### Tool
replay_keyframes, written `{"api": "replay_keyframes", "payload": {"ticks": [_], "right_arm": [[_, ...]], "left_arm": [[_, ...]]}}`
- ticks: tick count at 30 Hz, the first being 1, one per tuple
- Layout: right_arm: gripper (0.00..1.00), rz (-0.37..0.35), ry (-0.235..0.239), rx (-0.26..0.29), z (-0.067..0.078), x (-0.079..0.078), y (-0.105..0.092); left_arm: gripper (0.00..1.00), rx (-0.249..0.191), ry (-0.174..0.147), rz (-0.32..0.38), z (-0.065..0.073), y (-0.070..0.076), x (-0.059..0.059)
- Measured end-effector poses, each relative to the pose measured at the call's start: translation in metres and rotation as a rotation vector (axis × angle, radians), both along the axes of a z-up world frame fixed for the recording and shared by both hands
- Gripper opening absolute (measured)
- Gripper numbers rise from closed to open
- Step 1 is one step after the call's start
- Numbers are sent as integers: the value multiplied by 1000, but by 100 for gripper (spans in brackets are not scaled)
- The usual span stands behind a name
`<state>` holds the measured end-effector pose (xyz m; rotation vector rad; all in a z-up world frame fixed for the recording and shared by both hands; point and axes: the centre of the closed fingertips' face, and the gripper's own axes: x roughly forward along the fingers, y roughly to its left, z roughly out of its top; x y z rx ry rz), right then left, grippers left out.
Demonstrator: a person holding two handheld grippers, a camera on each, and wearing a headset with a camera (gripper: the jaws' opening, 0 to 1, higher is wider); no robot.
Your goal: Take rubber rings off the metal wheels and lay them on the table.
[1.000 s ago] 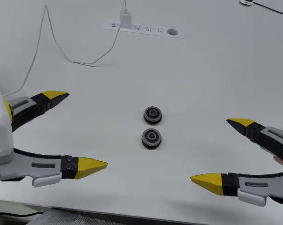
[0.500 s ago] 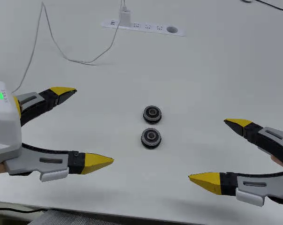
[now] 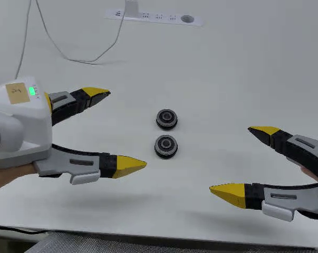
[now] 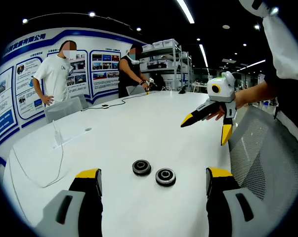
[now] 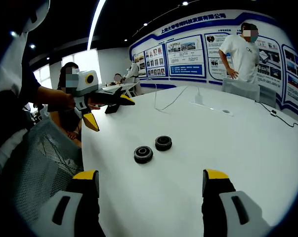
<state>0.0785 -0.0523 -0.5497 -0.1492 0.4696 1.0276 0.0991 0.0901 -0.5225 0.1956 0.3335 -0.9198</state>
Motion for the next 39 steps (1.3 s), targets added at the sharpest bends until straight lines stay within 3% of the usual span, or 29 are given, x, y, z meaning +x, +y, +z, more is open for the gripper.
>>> {"api": "replay_keyframes", "payload": {"ticks": [4,9,20,28,39], "right_arm": [[87,-2,4,8,1,1,0],[86,-4,11,18,0,2,2],[84,35,34,21,-5,-4,19],[81,40,56,49,-7,-7,24],[76,44,87,60,-13,-9,23]], "left_arm": [[87,-4,1,-2,-4,-3,4],[76,-16,8,-15,-12,-9,7],[57,-16,23,-57,-33,-35,13],[45,9,33,-112,-44,-48,11],[32,65,59,-161,-61,-54,7]]}}
